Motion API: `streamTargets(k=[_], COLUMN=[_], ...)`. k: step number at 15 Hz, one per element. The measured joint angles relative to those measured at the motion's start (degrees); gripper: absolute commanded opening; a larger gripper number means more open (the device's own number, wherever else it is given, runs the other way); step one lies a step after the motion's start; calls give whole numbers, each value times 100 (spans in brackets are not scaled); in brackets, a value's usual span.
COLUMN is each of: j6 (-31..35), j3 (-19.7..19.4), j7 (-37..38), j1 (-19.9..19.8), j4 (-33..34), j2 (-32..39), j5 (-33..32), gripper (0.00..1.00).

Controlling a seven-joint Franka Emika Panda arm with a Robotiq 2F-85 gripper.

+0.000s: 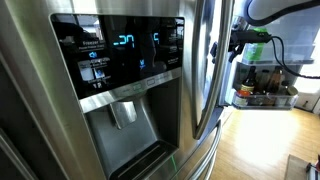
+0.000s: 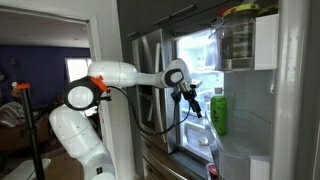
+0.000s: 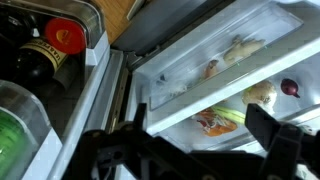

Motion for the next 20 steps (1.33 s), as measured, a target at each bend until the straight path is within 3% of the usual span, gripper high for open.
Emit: streamTargets(k=[9,20], j6=[30,32], j3=[22,42], j7=[0,0], j1=[-116,-169], j4=[-396,-459], j2=[-509,-571], j5=[-8,-8], gripper=[100,100])
